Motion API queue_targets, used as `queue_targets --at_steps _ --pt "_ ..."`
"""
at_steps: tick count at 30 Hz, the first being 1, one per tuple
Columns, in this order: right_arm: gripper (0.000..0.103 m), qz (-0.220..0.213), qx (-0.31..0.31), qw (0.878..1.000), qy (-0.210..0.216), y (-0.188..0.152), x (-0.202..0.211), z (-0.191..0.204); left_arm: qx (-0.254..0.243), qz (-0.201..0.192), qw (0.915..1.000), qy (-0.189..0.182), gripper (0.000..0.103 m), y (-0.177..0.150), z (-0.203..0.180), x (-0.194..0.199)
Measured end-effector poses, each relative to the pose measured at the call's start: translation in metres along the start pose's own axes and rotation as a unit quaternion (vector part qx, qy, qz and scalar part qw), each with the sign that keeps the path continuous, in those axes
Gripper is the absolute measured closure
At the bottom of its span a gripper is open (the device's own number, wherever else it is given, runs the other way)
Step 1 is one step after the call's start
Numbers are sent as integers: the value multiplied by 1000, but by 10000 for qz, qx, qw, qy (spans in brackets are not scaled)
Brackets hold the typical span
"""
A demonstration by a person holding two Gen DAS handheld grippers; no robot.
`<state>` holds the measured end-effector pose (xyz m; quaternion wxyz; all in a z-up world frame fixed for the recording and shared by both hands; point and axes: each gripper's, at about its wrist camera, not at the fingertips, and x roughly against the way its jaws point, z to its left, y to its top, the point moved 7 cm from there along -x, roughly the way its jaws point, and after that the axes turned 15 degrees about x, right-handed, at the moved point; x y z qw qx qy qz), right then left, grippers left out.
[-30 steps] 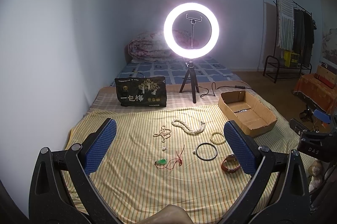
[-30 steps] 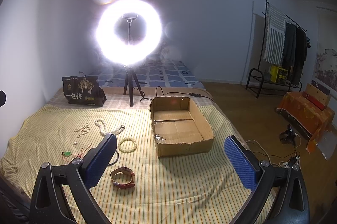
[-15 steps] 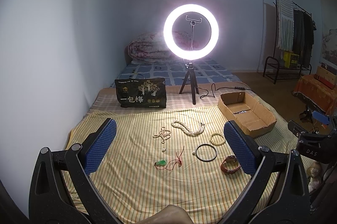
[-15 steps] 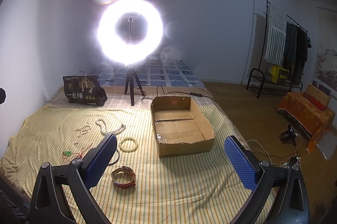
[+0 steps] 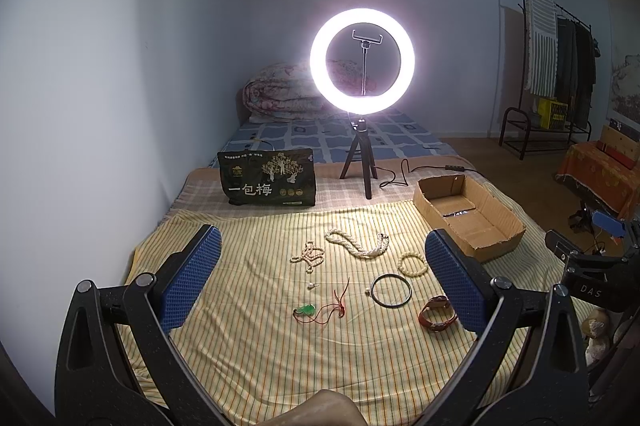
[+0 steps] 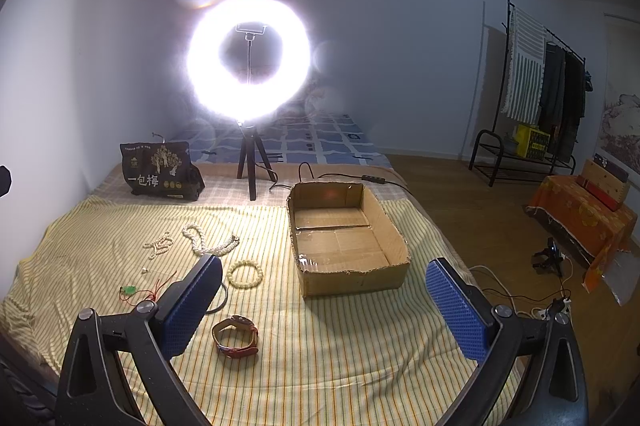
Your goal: Organize jewelry
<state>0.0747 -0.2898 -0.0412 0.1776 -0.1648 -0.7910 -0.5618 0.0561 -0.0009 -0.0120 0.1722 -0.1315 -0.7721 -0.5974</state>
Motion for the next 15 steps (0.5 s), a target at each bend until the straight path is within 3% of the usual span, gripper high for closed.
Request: queue_targets --at_steps 15 --pt "0 6 5 10000 15 0 0 1 -2 -6 10000 1 0 -1 0 0"
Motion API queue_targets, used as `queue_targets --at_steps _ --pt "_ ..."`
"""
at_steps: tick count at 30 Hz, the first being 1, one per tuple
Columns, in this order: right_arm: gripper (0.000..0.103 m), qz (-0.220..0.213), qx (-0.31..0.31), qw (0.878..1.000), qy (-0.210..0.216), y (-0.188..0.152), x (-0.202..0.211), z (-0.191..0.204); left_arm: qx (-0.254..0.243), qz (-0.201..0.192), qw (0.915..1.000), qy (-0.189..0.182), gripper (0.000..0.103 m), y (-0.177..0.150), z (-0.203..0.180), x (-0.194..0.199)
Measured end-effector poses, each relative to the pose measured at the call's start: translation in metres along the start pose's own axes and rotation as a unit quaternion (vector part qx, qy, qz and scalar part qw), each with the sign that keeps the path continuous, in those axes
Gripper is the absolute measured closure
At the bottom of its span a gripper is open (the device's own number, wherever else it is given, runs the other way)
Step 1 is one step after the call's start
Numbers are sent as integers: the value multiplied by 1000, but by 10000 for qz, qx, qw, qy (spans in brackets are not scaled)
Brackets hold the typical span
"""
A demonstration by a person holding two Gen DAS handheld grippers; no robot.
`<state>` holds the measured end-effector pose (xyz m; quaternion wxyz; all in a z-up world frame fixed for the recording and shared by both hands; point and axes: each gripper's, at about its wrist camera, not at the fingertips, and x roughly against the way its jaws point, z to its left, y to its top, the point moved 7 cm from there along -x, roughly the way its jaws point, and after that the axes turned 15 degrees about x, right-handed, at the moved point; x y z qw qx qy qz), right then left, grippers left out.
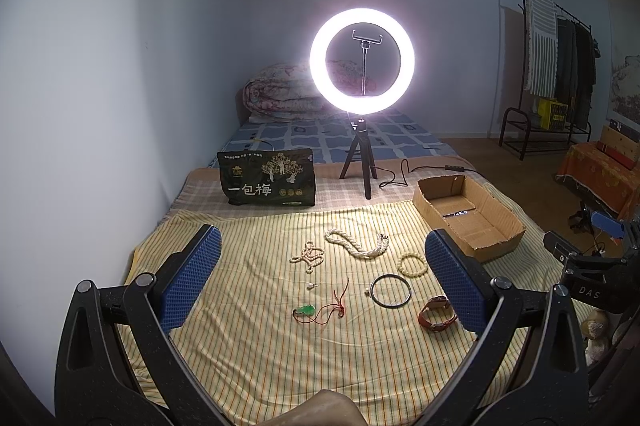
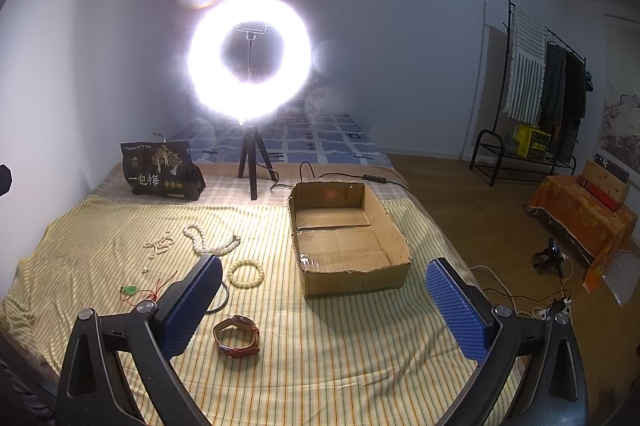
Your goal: Organize jewelry
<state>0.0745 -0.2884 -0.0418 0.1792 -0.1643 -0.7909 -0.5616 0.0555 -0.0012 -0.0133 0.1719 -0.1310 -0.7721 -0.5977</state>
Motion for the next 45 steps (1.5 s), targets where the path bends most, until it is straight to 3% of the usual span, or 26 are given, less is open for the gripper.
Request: queue_targets --at_steps 14,27,35,41,43,45 --pt "0 79 31 9999 69 1 -7 6 36 116 9999 76 0 3 4 -7" --pt "0 428 473 9979 129 -1 -41 17 -58 603 9970 489 0 15 44 -59" --pt "0 637 689 9942 533 -3 -74 23 58 1029 9914 808 0 17 78 -108" --pt "2 902 1060 9871 796 -6 -99 33 216 1350 9875 789 0 9 92 -137" --pt "5 1108 1120 9824 1006 -12 -110 38 254 1493 9859 716 4 2 94 -145" --pt "7 1297 1165 9772 1209 -19 -120 43 357 1724 9821 674 15 -7 98 -154"
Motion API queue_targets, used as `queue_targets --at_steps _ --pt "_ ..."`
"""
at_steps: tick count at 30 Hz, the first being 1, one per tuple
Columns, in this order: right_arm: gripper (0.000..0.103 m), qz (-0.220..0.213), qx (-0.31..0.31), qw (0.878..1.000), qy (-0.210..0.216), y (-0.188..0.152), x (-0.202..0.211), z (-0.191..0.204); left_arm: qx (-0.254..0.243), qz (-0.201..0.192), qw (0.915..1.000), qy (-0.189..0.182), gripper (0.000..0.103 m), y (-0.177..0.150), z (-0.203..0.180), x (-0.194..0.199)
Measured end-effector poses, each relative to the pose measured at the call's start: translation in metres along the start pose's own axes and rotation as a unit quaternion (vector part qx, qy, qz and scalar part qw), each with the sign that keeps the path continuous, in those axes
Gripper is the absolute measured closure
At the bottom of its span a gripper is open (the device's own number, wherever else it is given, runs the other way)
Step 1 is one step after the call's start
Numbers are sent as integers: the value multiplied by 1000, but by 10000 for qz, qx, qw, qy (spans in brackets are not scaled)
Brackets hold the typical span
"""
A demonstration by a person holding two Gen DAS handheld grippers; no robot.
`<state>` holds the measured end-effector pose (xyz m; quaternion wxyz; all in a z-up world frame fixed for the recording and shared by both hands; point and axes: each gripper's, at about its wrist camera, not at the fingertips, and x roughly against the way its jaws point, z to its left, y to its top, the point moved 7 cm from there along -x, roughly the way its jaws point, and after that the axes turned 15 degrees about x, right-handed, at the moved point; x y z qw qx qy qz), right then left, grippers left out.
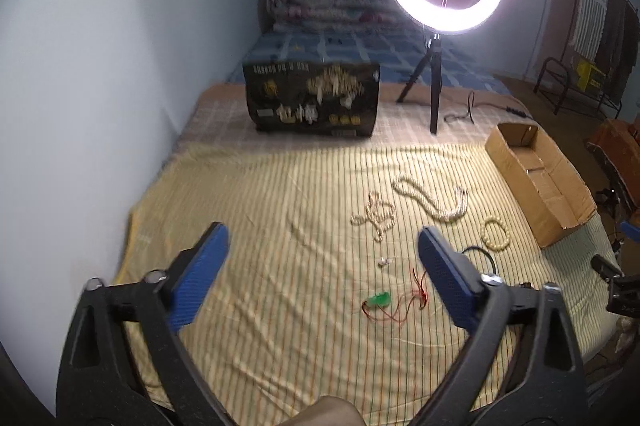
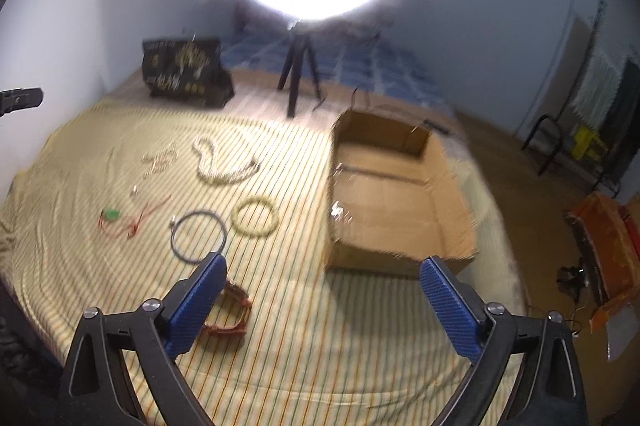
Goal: Organize jewelry
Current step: 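Grasp the green jade pendant with the left tool while the right tool grasps the brown leather watch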
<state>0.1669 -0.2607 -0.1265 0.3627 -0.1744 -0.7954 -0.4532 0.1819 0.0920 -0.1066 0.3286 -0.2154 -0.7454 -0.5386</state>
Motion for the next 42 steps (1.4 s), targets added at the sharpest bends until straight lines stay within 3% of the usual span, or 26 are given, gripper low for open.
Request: queue_targets --at_steps 6,11,16,18,24,30,33,42 --pt "21 592 -174 9940 905 -19 -41 18 175 855 9957 -302 39 -26 2 -35" --pt "31 968 -290 9852 1387 -34 -63 36 401 1630 9845 -510 53 -52 1 -62" --pt "45 1236 -417 9779 1631 -41 -76 46 464 2112 9748 -542 56 -73 -5 -80" --pt "46 1324 -502 9750 1715 -44 -80 48 489 2291 9707 -544 63 -80 -9 -90" --pt "50 1496 -655 9692 1844 -51 -90 50 575 2667 9614 -357 63 -94 -7 -118" --pt "51 1525 -593 9691 1846 -50 -95 56 217 2645 9641 -110 62 -104 -19 -133" --pt "51 1514 -523 9711 1768 -49 -95 57 31 2560 9666 116 53 -107 -20 -139" --pt "51 1538 -462 9737 1614 -50 -102 58 -291 2254 9727 463 53 -118 -31 -151"
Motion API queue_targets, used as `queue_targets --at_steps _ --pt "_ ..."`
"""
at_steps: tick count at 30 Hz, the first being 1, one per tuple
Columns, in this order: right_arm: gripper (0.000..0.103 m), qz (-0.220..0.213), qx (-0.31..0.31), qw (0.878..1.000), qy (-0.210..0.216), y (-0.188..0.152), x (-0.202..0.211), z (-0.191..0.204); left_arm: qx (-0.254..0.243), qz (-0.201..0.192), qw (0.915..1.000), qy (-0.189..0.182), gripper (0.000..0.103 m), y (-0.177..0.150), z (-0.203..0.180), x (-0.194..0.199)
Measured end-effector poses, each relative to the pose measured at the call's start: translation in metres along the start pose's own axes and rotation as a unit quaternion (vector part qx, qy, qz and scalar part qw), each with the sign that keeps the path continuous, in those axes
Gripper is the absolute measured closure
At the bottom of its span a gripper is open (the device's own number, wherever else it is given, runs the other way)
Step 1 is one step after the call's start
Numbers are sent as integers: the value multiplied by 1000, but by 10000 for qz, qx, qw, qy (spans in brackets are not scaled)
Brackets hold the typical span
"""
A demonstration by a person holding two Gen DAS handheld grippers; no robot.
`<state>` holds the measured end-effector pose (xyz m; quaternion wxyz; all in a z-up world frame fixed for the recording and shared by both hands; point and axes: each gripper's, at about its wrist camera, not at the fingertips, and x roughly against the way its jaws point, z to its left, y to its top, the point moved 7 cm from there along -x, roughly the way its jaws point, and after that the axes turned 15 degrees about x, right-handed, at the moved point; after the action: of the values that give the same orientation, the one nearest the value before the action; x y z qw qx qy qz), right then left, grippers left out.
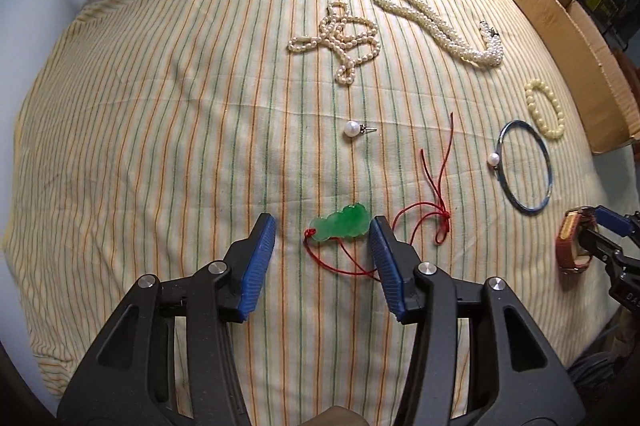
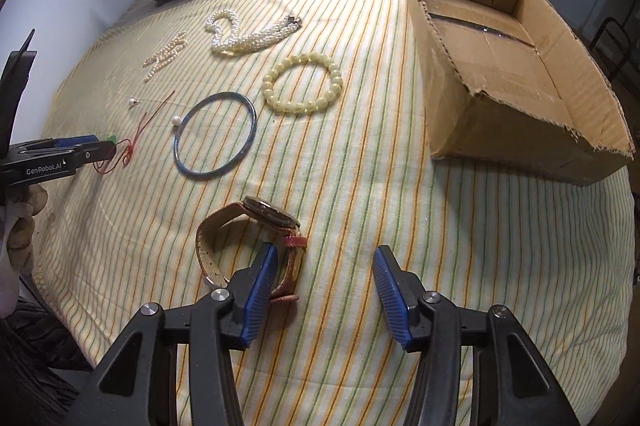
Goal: Organize jewelry
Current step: 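Grasp the green jade pendant with the left tool while the right tool grasps the brown leather watch, then carry pendant and watch into the cardboard box while opening both tools there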
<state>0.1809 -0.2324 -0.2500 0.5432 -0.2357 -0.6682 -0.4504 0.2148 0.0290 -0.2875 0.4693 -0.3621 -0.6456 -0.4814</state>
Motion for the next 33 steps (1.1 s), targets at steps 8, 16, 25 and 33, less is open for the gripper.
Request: queue_targets --at_steps 8,16,25,33 --pt "62 71 368 9989 -270 4 -6 11 -170 -199 9996 121 53 2 -7 -6" --pt "92 -32 351 9993 -90 5 -5 13 -192 -255 9994 97 72 -5 0 5" --pt "96 -299 253 9992 43 6 11 13 29 -483 9987 -145 72 4 9 31" --pt "96 -705 167 9974 -11 17 38 5 8 -875 9947 -534 73 17 -3 72"
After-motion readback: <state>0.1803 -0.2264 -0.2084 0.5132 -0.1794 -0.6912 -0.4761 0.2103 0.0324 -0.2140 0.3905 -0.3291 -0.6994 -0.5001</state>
